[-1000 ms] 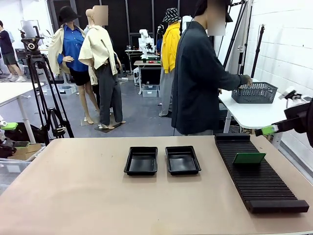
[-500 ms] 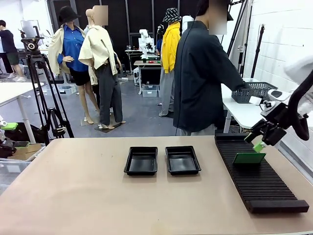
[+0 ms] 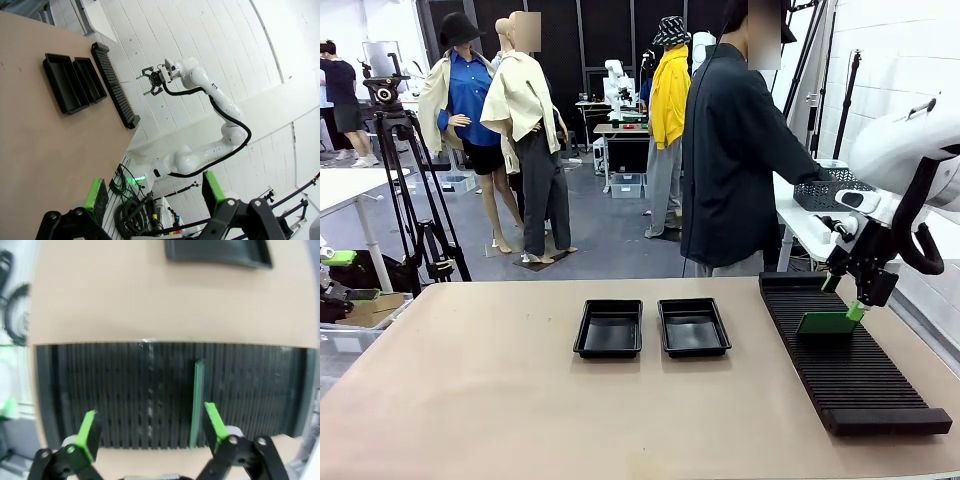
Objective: Inspect and transfer BCBs to ESD trays.
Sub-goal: Pick up the Blank PCB from the PCB Rack and place it in the left ESD tray.
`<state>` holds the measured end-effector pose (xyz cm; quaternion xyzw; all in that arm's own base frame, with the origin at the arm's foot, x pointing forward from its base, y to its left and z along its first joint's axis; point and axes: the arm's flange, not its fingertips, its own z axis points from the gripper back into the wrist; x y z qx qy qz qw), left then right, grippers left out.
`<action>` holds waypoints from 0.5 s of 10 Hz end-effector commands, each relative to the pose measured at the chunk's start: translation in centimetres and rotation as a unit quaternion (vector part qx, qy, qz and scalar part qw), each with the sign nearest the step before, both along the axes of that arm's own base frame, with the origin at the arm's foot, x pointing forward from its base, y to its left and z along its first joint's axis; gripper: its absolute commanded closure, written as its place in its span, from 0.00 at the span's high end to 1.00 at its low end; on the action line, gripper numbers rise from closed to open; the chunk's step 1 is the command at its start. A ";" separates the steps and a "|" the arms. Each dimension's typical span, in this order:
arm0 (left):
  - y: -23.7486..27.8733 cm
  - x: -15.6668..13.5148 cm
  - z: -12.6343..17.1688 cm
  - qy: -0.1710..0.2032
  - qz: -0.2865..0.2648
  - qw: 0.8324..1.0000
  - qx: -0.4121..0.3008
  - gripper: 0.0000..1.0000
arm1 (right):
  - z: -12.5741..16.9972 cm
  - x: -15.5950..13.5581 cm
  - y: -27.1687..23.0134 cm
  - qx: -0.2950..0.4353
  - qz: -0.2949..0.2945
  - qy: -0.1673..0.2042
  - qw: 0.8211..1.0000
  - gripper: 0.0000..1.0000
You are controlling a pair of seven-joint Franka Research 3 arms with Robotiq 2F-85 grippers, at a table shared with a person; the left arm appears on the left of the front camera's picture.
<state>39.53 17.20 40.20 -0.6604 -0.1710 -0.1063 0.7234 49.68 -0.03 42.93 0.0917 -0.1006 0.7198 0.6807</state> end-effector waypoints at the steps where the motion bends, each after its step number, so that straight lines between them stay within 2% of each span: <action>1: 0.1 -0.2 0.0 0.000 0.002 1.000 0.004 1.00 | -1.3 0.7 0.0 -0.028 0.014 -0.040 0.999 1.00; 3: 0.1 -0.2 0.0 0.000 0.002 1.000 0.004 1.00 | -1.8 2.0 0.2 -0.035 0.007 -0.060 0.998 1.00; 5: 0.1 -0.2 0.0 0.000 0.002 1.000 0.004 1.00 | -2.5 2.7 0.3 -0.048 0.005 -0.042 0.998 1.00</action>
